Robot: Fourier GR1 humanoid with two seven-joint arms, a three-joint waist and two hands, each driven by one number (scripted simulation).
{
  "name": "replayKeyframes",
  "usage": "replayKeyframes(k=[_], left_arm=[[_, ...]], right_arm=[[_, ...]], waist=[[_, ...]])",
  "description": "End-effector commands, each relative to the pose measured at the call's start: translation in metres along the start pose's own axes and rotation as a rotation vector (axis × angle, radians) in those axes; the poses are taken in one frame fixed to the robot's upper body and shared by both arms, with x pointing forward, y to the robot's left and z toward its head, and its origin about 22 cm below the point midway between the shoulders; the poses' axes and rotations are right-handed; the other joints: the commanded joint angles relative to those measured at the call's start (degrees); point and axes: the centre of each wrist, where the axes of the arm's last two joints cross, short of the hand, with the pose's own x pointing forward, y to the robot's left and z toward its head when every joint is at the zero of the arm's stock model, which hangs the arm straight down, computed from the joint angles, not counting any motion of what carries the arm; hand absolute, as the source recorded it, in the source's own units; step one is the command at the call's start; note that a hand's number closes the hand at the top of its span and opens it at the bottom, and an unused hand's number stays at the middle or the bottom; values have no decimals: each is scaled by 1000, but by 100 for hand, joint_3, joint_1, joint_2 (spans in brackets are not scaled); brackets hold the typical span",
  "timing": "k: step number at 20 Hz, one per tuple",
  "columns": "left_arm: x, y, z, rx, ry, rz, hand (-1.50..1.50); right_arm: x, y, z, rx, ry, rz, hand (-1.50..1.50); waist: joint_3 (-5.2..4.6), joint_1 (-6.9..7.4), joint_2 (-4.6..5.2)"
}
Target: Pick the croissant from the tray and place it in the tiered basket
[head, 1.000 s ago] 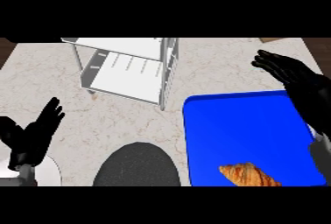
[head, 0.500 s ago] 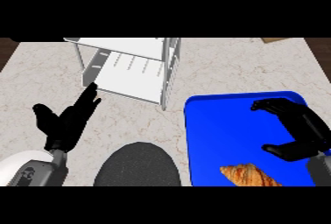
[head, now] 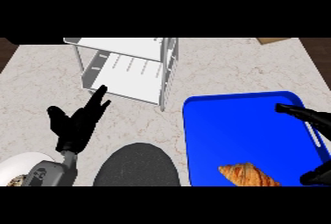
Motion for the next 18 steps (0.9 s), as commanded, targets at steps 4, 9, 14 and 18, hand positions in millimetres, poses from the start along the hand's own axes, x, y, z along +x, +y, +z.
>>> replayKeyframes(k=[4,9,14,18], left_arm=[[1,3,-3,9,-10,13,0],[-5,0,-6,15,-9,21,0],[0,-3,-6,8,-25,8,0],[8,-10,-10,-4,-34,-10,0]], right_arm=[[68,-28,13,134,89,447,-150],[116,12,1,212,164,552,-150],[131,60,0,225,255,520,-150],[145,89,-3,202,290,579,-150]], waist=[[-15,-124,-31],[-26,-197,-41],[-18,-56,-8],[-14,-9,2]])
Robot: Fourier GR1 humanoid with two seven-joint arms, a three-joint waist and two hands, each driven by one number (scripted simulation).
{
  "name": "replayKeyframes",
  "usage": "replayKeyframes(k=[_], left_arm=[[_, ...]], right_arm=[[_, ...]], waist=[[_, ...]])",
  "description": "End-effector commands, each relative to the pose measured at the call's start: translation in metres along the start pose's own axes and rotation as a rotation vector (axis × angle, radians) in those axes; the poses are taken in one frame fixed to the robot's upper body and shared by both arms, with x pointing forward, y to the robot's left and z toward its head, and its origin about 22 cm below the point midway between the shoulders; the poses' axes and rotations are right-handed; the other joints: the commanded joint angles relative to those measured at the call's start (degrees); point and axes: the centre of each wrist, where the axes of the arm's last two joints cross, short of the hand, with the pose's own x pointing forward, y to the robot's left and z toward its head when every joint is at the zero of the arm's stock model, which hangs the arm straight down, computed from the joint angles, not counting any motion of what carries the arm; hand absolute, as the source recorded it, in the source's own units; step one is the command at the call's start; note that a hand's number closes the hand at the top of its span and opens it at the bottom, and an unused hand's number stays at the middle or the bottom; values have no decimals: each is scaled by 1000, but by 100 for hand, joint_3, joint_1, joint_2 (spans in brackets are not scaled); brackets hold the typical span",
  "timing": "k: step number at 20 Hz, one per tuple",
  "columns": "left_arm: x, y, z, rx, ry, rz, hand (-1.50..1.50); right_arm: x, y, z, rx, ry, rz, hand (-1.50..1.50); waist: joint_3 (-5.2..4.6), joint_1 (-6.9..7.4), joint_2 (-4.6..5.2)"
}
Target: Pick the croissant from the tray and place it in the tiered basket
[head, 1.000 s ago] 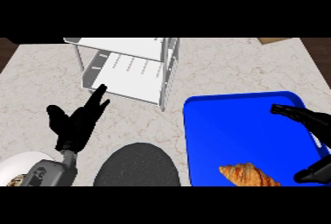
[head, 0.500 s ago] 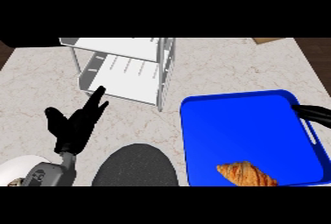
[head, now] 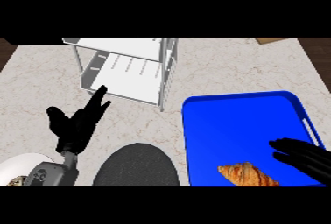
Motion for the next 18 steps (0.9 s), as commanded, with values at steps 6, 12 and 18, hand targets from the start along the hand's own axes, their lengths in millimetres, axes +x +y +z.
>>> replayKeyframes(k=[6,12,18], left_arm=[[3,-16,-22,-16,-10,-3,0],[6,-1,4,-24,-15,-12,0],[13,-2,-10,-10,-20,2,0]], right_arm=[[19,44,-15,55,168,155,-150],[13,60,-18,85,185,138,-150],[-18,92,-15,107,226,179,-150]], waist=[[5,56,35],[6,95,26],[9,82,29]])
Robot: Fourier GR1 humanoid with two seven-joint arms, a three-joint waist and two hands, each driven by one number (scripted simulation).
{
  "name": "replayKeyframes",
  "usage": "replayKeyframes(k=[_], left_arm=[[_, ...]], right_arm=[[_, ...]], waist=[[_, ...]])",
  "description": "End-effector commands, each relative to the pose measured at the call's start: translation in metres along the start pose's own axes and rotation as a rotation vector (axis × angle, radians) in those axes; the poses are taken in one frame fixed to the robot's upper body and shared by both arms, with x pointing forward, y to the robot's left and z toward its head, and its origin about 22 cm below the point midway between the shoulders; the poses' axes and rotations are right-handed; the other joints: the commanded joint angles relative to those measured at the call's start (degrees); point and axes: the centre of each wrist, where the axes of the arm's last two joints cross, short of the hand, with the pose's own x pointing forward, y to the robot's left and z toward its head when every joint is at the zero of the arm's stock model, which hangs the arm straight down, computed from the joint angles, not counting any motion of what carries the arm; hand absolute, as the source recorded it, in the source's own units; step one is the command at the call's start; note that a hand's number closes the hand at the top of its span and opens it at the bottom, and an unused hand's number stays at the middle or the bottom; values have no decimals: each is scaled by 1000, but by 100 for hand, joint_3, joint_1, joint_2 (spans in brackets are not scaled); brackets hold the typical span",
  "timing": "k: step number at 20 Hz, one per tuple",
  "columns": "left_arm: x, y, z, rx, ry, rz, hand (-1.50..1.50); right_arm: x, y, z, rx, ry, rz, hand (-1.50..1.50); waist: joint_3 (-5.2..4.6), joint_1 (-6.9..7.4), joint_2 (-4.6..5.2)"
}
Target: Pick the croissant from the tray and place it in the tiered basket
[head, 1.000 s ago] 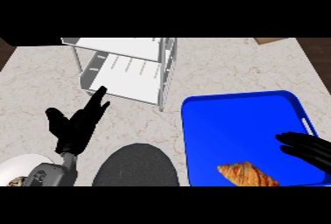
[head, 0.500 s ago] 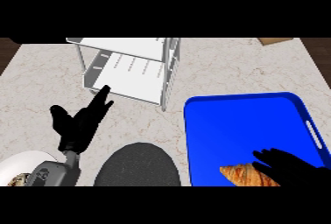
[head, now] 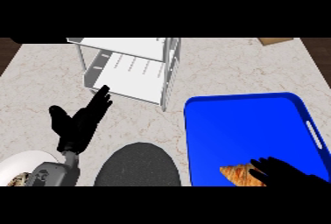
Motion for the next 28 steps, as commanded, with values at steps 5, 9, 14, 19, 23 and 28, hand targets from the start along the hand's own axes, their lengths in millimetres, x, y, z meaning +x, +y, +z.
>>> replayKeyframes(k=[5,9,14,19,23,28], left_arm=[[-1,-12,-6,-18,-20,7,0],[10,4,-6,-16,-29,-1,0],[-1,14,-7,-5,-34,-14,0],[-3,-2,-11,12,-32,-13,0],[6,0,-14,6,-11,-1,0],[3,-5,-5,-3,-27,2,0]], right_arm=[[-21,11,-8,-68,43,25,-150],[-38,28,-11,-94,57,4,-150],[-34,24,-12,-88,54,-2,-150],[-35,22,-32,-122,34,-28,-150],[-51,35,-53,-98,40,-43,-150],[-47,47,-67,-84,73,-66,-150]], waist=[[-8,-9,25],[-7,-9,24],[-9,-17,26],[-9,-4,26],[-8,4,29],[-9,8,26]])
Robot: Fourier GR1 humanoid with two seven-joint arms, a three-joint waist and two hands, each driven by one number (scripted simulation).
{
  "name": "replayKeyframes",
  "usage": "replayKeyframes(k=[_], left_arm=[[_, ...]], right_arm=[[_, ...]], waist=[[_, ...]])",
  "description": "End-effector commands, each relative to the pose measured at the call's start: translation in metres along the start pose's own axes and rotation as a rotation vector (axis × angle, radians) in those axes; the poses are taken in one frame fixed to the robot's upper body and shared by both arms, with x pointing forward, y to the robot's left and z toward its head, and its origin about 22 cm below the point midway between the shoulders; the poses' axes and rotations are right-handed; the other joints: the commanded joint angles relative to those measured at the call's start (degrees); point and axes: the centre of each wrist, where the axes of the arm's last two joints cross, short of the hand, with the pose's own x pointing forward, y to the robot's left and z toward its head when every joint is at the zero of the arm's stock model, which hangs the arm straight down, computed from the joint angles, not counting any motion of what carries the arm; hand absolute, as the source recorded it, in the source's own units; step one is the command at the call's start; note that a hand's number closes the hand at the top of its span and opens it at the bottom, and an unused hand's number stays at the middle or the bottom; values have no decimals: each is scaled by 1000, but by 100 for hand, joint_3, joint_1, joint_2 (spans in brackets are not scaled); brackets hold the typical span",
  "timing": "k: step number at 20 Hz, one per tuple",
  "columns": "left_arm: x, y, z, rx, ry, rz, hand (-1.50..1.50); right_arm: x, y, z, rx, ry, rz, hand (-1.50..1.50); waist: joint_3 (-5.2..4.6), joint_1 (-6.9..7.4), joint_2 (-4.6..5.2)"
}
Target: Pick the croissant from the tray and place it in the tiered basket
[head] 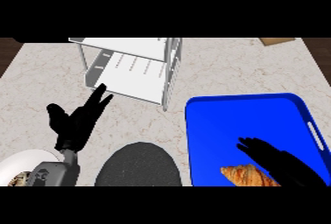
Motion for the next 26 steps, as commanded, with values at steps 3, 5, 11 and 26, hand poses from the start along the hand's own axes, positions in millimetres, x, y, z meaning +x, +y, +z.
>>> replayKeyframes(k=[3,5,11,26], left_arm=[[12,-23,-1,-50,-22,1,0],[18,4,-8,-43,-41,7,0],[5,-13,-11,-33,-30,15,0],[9,-6,-4,-40,-28,16,0]], right_arm=[[-8,-2,-13,7,17,-20,-150],[-10,13,-21,20,10,-10,-150],[-20,36,-32,35,5,-8,-150],[-3,66,-34,19,-181,-27,150]], waist=[[-11,-30,20],[-12,-33,23],[-11,-37,25],[-9,-34,21]])
